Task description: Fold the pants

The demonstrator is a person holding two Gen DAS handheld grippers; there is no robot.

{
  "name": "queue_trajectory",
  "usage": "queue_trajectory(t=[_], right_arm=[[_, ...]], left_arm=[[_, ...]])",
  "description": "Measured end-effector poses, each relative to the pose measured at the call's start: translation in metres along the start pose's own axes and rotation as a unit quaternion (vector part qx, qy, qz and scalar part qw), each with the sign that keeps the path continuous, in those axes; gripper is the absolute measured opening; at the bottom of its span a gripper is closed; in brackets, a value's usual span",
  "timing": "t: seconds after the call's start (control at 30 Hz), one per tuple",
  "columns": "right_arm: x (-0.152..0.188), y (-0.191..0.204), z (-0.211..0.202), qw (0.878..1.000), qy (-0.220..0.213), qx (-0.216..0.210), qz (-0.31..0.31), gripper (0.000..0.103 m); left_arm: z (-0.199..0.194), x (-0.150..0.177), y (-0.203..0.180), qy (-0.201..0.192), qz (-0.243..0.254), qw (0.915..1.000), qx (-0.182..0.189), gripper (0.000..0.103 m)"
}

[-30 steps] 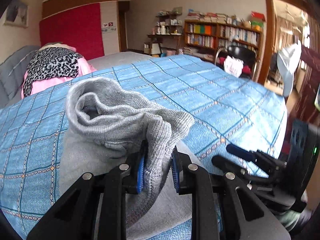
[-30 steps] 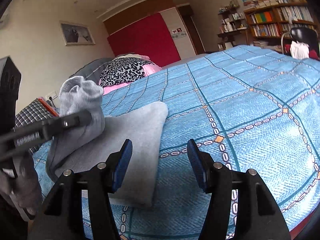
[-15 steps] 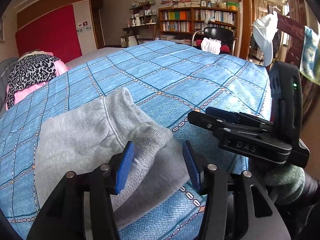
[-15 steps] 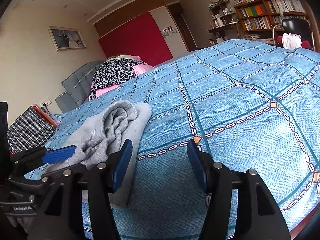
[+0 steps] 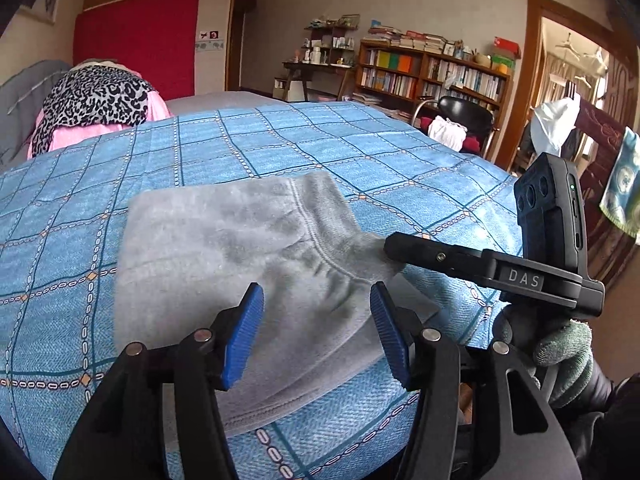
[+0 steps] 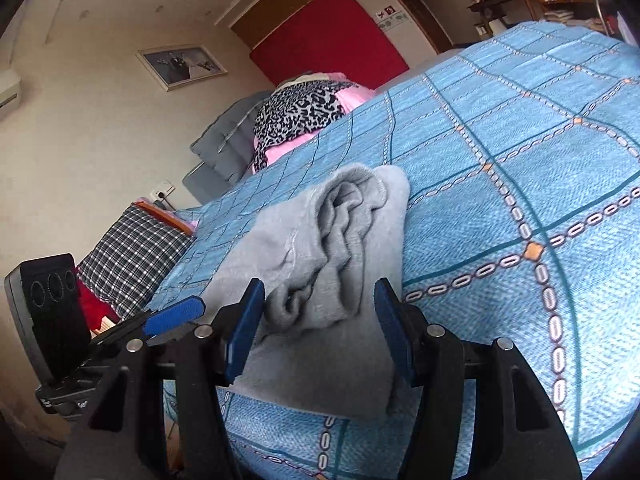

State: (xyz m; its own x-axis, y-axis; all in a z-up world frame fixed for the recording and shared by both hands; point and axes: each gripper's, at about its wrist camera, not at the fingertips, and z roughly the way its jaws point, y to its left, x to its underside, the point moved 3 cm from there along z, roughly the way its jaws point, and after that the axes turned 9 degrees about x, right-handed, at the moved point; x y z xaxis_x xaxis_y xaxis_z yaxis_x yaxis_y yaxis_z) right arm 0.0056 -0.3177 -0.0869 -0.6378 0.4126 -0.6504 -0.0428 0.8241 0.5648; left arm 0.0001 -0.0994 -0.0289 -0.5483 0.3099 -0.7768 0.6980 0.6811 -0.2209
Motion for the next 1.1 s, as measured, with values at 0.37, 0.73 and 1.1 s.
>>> queue_trajectory(t=[0.37,0.73,1.1], right_arm=[[-0.001,0.019,0.025,0.999,0.021,0.027,-0.001,0.051],[-0.013,-0.004,-0.024,0.983,-0.064,0.169,-0.024,0.000],[-0.026,0.059,-0.004,0.981,-0.081,0.084,-0.152,0.042]], left_arm=[[-0.006,0.035,0.034,-0.001,-0.024,0.9997,-0.004,0.057],[-0.008,0.052,0.035,0.002,-0.030,0.9995,0.008,0.059],[-0.005,0.050,0.027,-0.003,-0.021,0.9997,0.014,0.067]])
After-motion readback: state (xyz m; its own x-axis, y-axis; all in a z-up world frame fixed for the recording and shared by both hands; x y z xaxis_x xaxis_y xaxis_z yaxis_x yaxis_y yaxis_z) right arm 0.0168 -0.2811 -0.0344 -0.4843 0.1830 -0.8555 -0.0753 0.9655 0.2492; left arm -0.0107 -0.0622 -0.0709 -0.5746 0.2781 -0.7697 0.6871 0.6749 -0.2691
